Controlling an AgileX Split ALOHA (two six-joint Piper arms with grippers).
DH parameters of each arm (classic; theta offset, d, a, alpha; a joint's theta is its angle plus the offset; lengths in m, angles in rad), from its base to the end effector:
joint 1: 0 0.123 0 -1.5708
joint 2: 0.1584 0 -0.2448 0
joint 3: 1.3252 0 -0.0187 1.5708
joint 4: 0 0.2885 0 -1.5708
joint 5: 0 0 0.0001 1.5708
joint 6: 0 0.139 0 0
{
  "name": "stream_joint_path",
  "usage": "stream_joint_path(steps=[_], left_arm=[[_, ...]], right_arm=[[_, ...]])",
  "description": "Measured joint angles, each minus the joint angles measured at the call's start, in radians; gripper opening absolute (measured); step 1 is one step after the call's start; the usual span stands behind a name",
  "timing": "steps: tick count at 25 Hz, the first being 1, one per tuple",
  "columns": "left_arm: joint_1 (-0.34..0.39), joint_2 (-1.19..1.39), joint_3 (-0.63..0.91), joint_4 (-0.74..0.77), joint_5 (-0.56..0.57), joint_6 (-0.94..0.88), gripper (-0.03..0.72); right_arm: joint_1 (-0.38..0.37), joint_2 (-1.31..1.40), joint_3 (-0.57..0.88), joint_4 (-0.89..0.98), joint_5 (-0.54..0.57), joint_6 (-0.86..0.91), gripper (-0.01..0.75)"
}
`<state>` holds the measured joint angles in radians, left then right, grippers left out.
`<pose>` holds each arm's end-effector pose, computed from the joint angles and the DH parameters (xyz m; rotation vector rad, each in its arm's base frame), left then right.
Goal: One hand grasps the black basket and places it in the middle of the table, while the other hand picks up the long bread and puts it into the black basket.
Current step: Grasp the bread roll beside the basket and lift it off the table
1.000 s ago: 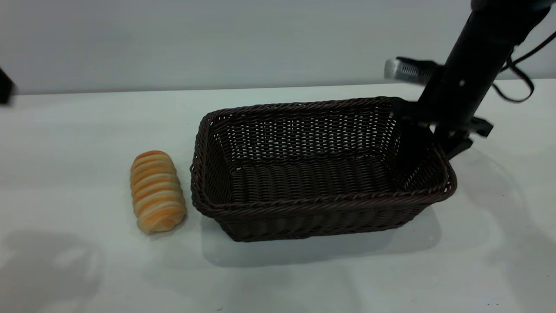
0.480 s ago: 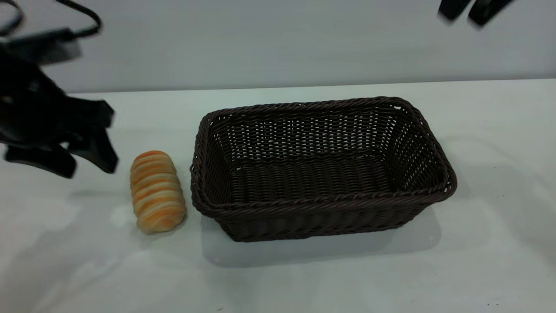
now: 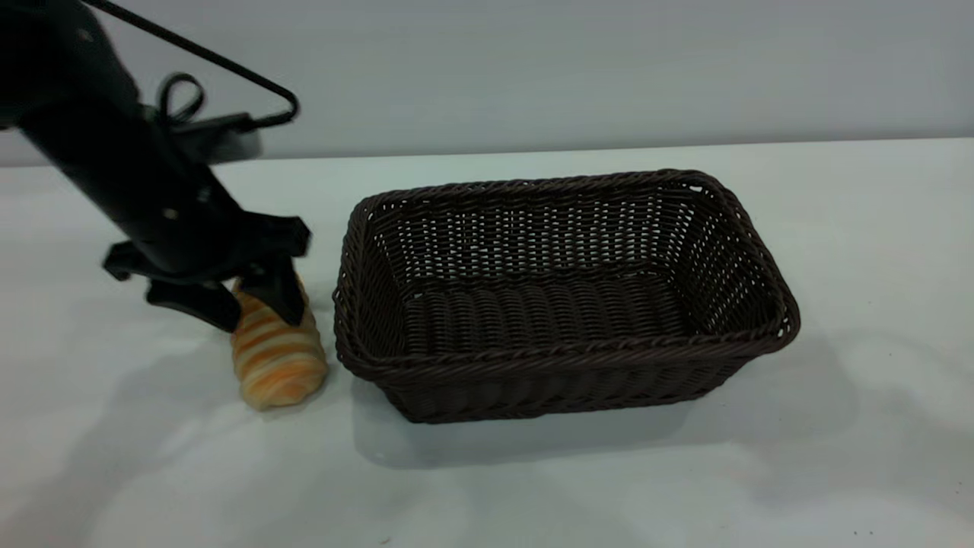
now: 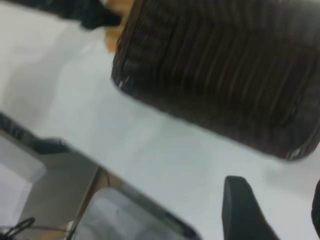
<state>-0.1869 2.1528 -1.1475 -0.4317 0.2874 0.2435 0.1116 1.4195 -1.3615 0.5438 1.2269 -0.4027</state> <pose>0.3975 -0.0920 -0.0418 0.0525 2.7668 -0.2598 0.3299 0.1051 0.2843 -0.5546 2.5679 0.6558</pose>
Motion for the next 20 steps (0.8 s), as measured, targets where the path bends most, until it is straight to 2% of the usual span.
stream_joint_path(steps=[3, 5, 7, 10, 12, 20], left_arm=[[-0.015, 0.053, -0.027, -0.001, -0.017, 0.0, 0.566], [-0.017, 0.076, -0.035, -0.001, -0.028, 0.001, 0.521], [-0.017, 0.086, -0.038, 0.0, -0.03, 0.001, 0.426], [-0.013, 0.088, -0.039, 0.016, -0.026, 0.001, 0.179], [-0.005, 0.085, -0.039, 0.032, -0.02, -0.001, 0.094], [0.079, -0.101, -0.036, 0.122, 0.102, -0.004, 0.087]], right_arm=[[0.0, -0.123, 0.141, -0.003, 0.0, -0.007, 0.357], [0.0, -0.219, 0.224, -0.01, 0.001, -0.015, 0.357], [0.0, -0.317, 0.308, -0.022, 0.001, -0.033, 0.357], [0.0, -0.475, 0.441, -0.06, 0.006, -0.044, 0.357], [0.0, -0.577, 0.517, -0.101, 0.011, -0.041, 0.357], [0.0, -0.903, 0.752, -0.309, 0.013, 0.084, 0.357]])
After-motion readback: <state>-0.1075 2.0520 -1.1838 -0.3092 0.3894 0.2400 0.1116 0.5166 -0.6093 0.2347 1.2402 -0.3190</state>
